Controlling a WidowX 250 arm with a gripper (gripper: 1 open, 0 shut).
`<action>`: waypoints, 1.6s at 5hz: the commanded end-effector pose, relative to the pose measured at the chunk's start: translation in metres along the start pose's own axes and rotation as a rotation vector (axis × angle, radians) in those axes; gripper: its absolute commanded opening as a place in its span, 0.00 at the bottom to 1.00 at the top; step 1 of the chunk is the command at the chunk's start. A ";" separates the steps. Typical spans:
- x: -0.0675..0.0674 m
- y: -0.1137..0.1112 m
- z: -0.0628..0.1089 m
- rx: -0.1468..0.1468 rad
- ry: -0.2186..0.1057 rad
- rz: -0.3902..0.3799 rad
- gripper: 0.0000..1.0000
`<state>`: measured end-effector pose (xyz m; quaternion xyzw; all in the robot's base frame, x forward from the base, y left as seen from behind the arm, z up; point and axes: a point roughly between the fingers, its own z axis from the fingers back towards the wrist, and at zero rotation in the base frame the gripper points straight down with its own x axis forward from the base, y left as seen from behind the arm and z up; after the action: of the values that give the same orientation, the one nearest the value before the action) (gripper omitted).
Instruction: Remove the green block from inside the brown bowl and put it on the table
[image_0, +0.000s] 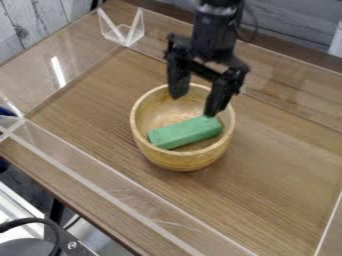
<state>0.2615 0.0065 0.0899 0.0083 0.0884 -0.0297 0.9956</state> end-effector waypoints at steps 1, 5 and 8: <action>-0.001 0.011 -0.002 0.003 -0.063 -0.018 1.00; 0.011 0.012 -0.040 -0.027 -0.122 -0.116 1.00; 0.012 0.006 -0.030 -0.050 -0.173 -0.158 1.00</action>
<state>0.2599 0.0132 0.0439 -0.0304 0.0338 -0.1022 0.9937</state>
